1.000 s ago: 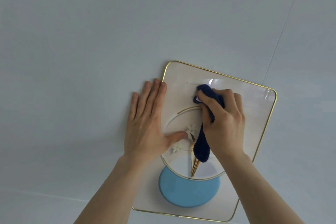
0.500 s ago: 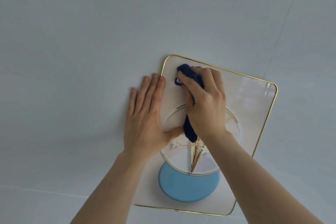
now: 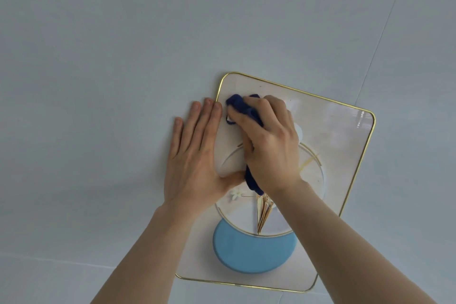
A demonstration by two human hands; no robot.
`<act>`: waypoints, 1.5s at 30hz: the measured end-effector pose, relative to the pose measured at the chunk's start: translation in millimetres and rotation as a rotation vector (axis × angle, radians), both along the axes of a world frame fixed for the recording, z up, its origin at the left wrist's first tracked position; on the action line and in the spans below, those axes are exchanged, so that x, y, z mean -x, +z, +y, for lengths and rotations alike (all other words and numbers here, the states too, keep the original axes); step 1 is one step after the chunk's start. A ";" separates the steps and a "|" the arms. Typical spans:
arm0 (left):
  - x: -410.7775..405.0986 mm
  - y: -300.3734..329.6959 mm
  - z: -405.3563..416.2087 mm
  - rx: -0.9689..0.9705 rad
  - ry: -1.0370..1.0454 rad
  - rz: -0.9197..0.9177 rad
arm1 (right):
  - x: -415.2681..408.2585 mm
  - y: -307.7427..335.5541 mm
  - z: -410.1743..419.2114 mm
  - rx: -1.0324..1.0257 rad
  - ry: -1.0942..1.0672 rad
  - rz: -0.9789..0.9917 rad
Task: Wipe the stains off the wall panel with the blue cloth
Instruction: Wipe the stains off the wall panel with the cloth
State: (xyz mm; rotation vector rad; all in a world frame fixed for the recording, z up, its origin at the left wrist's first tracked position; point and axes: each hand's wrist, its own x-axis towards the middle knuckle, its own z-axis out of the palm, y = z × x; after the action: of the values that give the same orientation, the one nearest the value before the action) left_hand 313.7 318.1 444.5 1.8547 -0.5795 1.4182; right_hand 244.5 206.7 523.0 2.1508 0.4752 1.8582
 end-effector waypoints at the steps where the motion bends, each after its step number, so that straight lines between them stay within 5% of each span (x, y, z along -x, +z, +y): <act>1: 0.1 0.1 0.3 -0.006 0.003 0.004 | 1.3 -3.3 -3.5 0.007 -0.006 0.006; 5: 0.4 -0.2 4.9 -0.039 -0.040 0.035 | 11.2 0.4 -23.6 0.072 -0.057 -0.002; 10: 0.6 1.3 6.1 -0.043 -0.051 0.042 | 7.5 13.2 -31.6 -0.184 -0.018 -0.102; 16: 4.7 2.1 6.7 -0.050 -0.066 0.072 | 27.1 -31.2 -60.3 -0.034 -0.082 0.035; 24: 18.1 5.9 8.3 -0.057 -0.045 0.130 | 54.1 -33.5 -50.2 -0.124 -0.136 0.171; 28: 20.9 7.7 7.6 -0.049 -0.030 0.127 | 48.7 9.9 -26.5 -0.250 0.002 0.006; 35: 19.2 5.7 8.3 -0.036 -0.036 0.111 | 21.4 41.4 2.7 -0.030 -0.184 0.062; 41: 19.1 5.8 9.1 -0.045 -0.037 0.120 | 39.5 26.8 -39.2 -0.198 -0.208 -0.005; 45: 21.9 6.9 9.8 -0.041 -0.032 0.125 | 63.8 10.7 -54.7 -0.278 -0.253 0.150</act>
State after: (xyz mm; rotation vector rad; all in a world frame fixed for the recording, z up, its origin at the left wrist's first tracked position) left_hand 291.8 327.9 451.4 1.9415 -0.5766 1.2685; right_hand 180.7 152.1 533.7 2.4082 -0.0339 1.7142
